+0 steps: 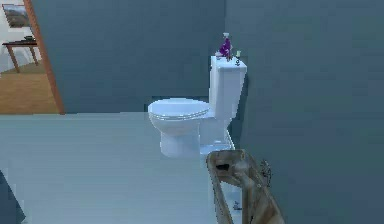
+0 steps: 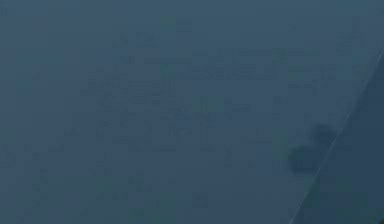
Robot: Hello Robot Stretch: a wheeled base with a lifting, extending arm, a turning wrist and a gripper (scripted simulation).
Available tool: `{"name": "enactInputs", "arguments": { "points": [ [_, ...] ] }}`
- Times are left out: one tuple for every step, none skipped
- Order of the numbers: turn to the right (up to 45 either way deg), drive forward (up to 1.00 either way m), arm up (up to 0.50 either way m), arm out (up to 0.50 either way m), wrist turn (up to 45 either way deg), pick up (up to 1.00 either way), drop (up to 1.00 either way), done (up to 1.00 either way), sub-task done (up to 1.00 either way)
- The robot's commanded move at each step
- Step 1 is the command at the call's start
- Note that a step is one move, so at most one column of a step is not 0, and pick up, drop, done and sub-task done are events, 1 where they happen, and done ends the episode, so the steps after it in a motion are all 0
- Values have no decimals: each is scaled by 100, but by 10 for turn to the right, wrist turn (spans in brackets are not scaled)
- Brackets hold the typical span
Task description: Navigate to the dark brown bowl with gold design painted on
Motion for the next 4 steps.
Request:
{"name": "enactInputs", "arguments": {
  "points": [
    [-60,0,0,0,0,0,0,0,0],
    [0,50,0,0,0,0,0,0,0],
    [-390,0,0,0,0,0,0,0,0],
    [0,100,0,0,0,0,0,0,0]
  ]
}}
